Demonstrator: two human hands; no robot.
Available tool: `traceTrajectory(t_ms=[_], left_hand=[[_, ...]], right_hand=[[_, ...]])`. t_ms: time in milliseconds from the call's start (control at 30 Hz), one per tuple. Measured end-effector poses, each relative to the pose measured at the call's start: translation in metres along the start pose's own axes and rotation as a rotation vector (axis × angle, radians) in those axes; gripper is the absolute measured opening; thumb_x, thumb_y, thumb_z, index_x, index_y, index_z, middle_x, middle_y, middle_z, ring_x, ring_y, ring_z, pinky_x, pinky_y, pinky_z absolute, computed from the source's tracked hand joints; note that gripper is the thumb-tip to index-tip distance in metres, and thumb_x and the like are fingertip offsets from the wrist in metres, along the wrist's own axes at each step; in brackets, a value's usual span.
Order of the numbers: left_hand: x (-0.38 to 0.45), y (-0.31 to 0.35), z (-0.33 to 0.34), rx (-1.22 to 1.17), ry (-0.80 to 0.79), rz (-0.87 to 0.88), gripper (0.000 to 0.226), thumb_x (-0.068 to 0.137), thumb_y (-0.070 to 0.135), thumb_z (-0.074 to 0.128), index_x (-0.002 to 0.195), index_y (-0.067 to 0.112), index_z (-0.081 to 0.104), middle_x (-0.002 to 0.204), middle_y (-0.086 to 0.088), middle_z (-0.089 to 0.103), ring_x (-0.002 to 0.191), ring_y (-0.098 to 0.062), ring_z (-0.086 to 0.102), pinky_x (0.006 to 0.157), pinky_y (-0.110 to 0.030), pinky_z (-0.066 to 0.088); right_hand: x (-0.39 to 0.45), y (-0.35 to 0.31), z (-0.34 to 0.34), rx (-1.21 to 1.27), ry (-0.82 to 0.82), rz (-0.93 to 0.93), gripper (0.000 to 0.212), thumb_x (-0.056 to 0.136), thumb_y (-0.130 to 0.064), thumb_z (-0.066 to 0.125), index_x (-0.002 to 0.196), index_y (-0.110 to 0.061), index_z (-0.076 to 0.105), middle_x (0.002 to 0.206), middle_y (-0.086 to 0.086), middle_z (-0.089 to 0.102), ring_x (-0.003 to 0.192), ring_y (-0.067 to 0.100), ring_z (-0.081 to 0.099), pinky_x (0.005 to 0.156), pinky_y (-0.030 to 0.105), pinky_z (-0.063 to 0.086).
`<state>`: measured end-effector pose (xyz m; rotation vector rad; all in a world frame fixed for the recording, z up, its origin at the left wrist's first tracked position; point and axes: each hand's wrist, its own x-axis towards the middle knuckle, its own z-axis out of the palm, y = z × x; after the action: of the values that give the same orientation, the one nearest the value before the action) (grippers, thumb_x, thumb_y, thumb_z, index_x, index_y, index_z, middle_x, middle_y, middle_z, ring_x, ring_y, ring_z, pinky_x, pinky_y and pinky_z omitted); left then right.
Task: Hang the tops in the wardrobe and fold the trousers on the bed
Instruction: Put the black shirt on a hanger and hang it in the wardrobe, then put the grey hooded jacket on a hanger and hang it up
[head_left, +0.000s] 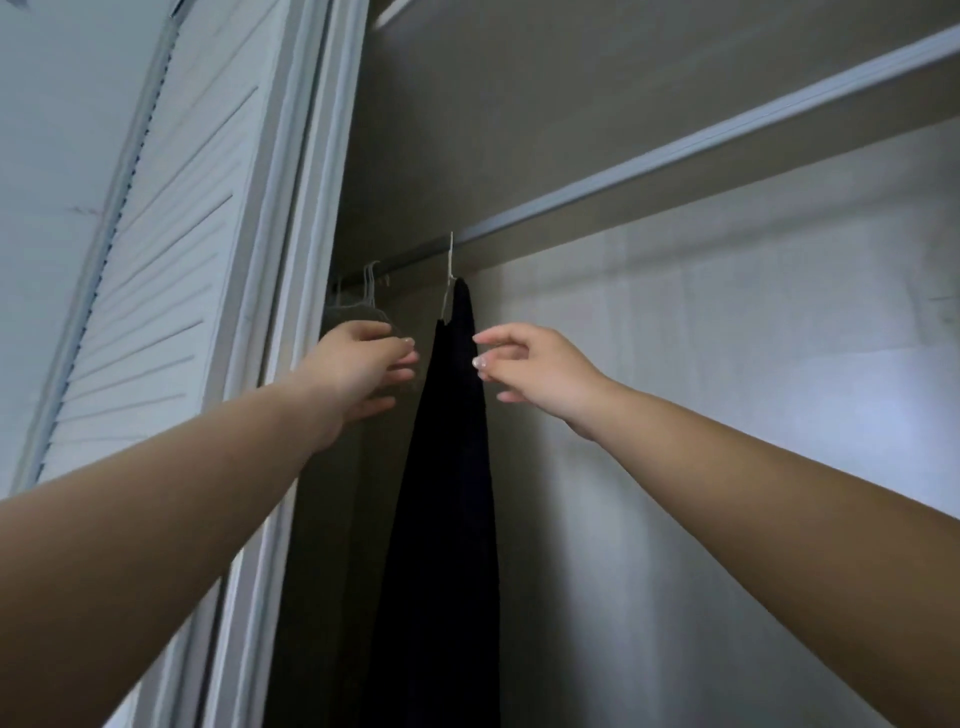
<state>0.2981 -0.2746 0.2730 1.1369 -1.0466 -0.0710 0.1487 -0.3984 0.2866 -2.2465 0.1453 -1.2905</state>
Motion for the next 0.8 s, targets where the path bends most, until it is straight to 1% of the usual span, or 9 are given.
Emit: traceTrajectory(t_ms=[67, 167, 267, 333, 433, 533, 600, 667, 800], left_hand=[[-0.028, 0.0, -0.009, 0.001, -0.015, -0.026, 0.052, 0.091, 0.023, 0.063, 0.138, 0.021, 0.043, 0.101, 0.002, 0.071, 0.095, -0.012, 0.068, 0.08, -0.036, 0.054], [-0.077, -0.001, -0.024, 0.016, -0.005, -0.067, 0.046, 0.092, 0.022, 0.062, 0.134, 0.021, 0.045, 0.104, 0.0, 0.071, 0.096, -0.012, 0.068, 0.075, -0.03, 0.055], [-0.129, -0.006, -0.046, 0.109, 0.04, -0.12, 0.044, 0.09, 0.025, 0.065, 0.129, 0.025, 0.047, 0.108, 0.0, 0.068, 0.097, -0.012, 0.067, 0.072, -0.025, 0.056], [-0.166, -0.007, -0.072, 0.165, 0.1, -0.176, 0.043, 0.088, 0.023, 0.067, 0.127, 0.025, 0.049, 0.109, 0.0, 0.068, 0.097, -0.012, 0.067, 0.072, -0.025, 0.056], [-0.214, -0.002, -0.117, 0.204, 0.236, -0.241, 0.039, 0.09, 0.017, 0.064, 0.127, 0.019, 0.051, 0.11, -0.003, 0.069, 0.099, -0.013, 0.066, 0.084, -0.032, 0.054], [-0.258, 0.009, -0.16, 0.266, 0.358, -0.279, 0.035, 0.089, 0.017, 0.065, 0.122, 0.02, 0.055, 0.109, -0.005, 0.069, 0.099, -0.013, 0.066, 0.086, -0.033, 0.053], [-0.293, 0.017, -0.188, 0.296, 0.418, -0.301, 0.031, 0.088, 0.017, 0.066, 0.118, 0.021, 0.058, 0.106, -0.003, 0.071, 0.098, -0.012, 0.067, 0.085, -0.032, 0.054], [-0.331, 0.023, -0.215, 0.317, 0.467, -0.327, 0.027, 0.089, 0.018, 0.066, 0.114, 0.022, 0.059, 0.103, 0.001, 0.073, 0.095, -0.01, 0.068, 0.084, -0.031, 0.055], [-0.416, 0.037, -0.268, 0.334, 0.594, -0.38, 0.021, 0.09, 0.019, 0.064, 0.111, 0.025, 0.061, 0.095, 0.008, 0.075, 0.089, -0.004, 0.07, 0.074, -0.027, 0.055]], right_hand=[[-0.019, -0.002, 0.009, 0.054, -0.05, 0.002, 0.022, 0.09, -0.02, 0.063, 0.111, -0.025, 0.06, 0.095, -0.007, 0.067, 0.103, 0.01, 0.063, 0.082, 0.026, 0.056], [-0.052, -0.002, 0.029, 0.144, -0.134, 0.02, 0.018, 0.089, -0.019, 0.064, 0.104, -0.03, 0.061, 0.101, -0.004, 0.067, 0.102, 0.007, 0.064, 0.081, 0.025, 0.056], [-0.084, -0.002, 0.059, 0.229, -0.22, 0.051, 0.02, 0.088, -0.019, 0.066, 0.099, -0.034, 0.062, 0.103, -0.005, 0.067, 0.1, 0.006, 0.064, 0.084, 0.028, 0.057], [-0.106, -0.01, 0.086, 0.312, -0.294, 0.062, 0.02, 0.087, -0.019, 0.066, 0.099, -0.035, 0.062, 0.103, -0.006, 0.067, 0.098, 0.005, 0.065, 0.082, 0.027, 0.057], [-0.136, -0.032, 0.13, 0.414, -0.385, 0.085, 0.021, 0.087, -0.014, 0.065, 0.098, -0.032, 0.063, 0.1, -0.006, 0.065, 0.094, 0.005, 0.065, 0.081, 0.027, 0.057], [-0.164, -0.056, 0.17, 0.513, -0.474, 0.1, 0.022, 0.087, -0.009, 0.065, 0.096, -0.029, 0.064, 0.097, -0.004, 0.066, 0.093, 0.007, 0.064, 0.082, 0.031, 0.056], [-0.188, -0.075, 0.195, 0.579, -0.546, 0.113, 0.022, 0.087, -0.007, 0.064, 0.095, -0.027, 0.064, 0.095, -0.005, 0.066, 0.093, 0.009, 0.063, 0.082, 0.031, 0.055], [-0.216, -0.095, 0.219, 0.635, -0.626, 0.116, 0.022, 0.088, -0.006, 0.064, 0.095, -0.027, 0.064, 0.094, -0.006, 0.065, 0.091, 0.009, 0.062, 0.08, 0.029, 0.055], [-0.273, -0.144, 0.273, 0.72, -0.796, 0.097, 0.022, 0.088, -0.006, 0.063, 0.097, -0.026, 0.064, 0.096, -0.005, 0.065, 0.09, 0.008, 0.063, 0.079, 0.026, 0.055]])
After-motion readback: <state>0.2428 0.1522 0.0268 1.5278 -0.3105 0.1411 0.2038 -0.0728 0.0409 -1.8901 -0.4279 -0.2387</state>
